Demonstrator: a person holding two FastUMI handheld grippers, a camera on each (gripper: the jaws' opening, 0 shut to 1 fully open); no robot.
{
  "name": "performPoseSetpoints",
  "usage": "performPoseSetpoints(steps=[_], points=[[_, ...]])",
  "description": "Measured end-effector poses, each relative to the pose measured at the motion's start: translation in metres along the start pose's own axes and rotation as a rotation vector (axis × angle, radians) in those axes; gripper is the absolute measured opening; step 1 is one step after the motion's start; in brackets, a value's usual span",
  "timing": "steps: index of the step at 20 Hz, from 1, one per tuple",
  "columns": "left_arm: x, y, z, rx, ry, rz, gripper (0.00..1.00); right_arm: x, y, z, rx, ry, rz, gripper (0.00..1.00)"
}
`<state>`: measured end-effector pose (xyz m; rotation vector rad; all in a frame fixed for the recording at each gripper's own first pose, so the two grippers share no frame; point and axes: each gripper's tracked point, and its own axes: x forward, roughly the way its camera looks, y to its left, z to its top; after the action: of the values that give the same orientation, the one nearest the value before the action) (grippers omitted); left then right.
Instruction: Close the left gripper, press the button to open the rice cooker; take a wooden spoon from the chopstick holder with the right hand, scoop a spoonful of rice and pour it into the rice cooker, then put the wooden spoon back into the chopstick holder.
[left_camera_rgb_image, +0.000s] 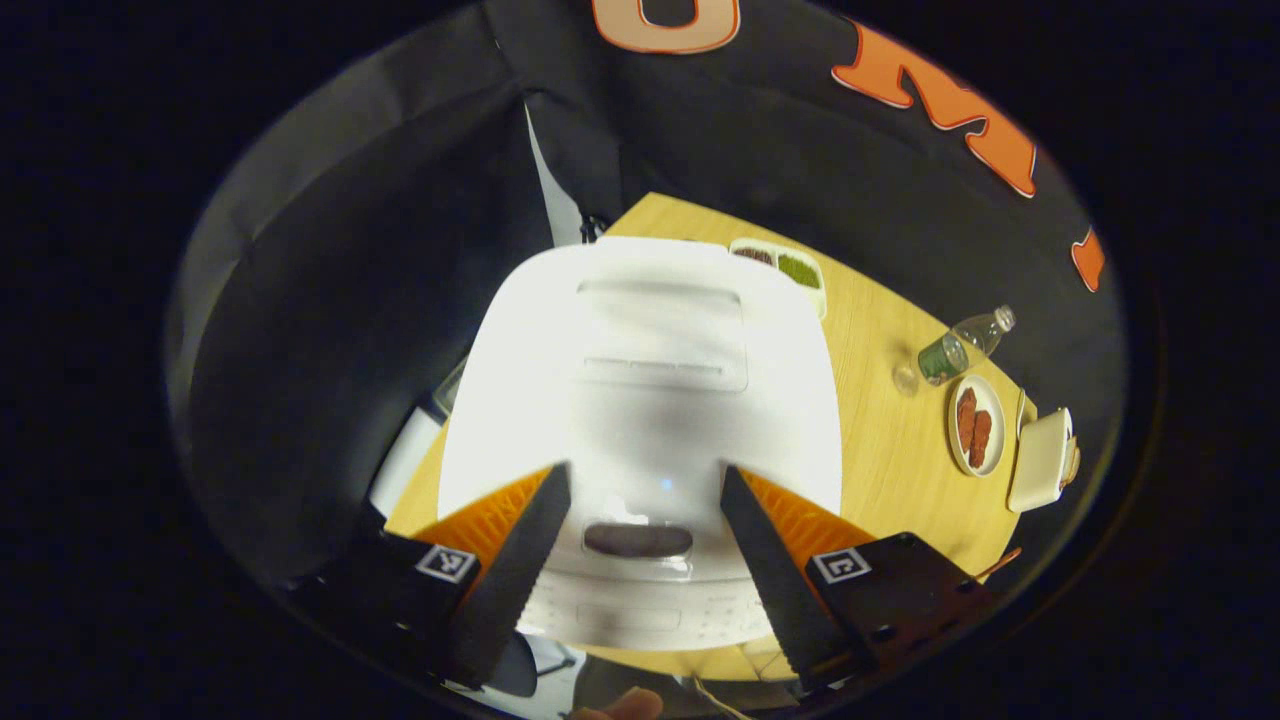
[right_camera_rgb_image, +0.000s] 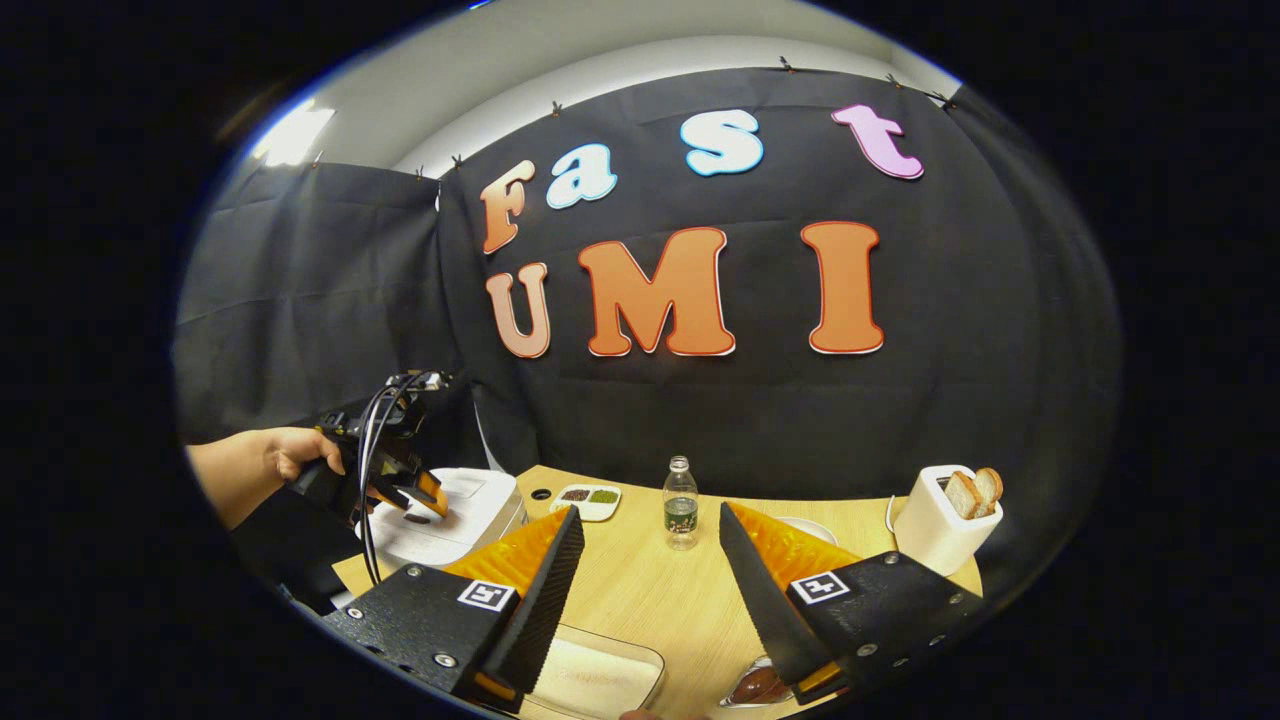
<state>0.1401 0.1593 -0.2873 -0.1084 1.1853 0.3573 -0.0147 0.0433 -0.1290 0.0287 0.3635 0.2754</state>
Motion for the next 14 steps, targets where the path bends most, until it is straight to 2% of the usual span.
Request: performPoseSetpoints(steps=[1,2,3,6,8,11,14], points=[[-0.006,-0.004,0.012,0.017,-0.067,-0.008,0.99,-0.001,-0.001,-0.001,0.006,-0.002,-0.002,0.85],[-0.01,-0.006,0.003,0.023,-0.031,-0.003,1.0,-0.001,-0.004,0.0,0.006,-0.005,-0.011,0.85],[-0.01,-0.009,0.014,0.031,-0.082,0.002,1.0,-0.002,-0.007,0.001,0.006,-0.008,-0.016,0.85],[-0.017,0.0,0.022,0.079,-0.16,0.061,1.0,-0.003,-0.011,0.004,0.009,-0.011,-0.032,0.85],[-0.039,-0.015,0.041,0.081,-0.311,0.003,1.0,-0.002,-0.013,0.008,0.006,-0.02,-0.048,0.85],[-0.101,-0.037,0.064,0.153,-0.576,-0.053,1.0,0.0,-0.015,0.014,-0.005,-0.038,-0.08,0.85],[-0.162,-0.059,0.063,0.204,-0.8,-0.132,1.0,0.002,-0.014,0.028,-0.021,-0.085,-0.114,0.85]])
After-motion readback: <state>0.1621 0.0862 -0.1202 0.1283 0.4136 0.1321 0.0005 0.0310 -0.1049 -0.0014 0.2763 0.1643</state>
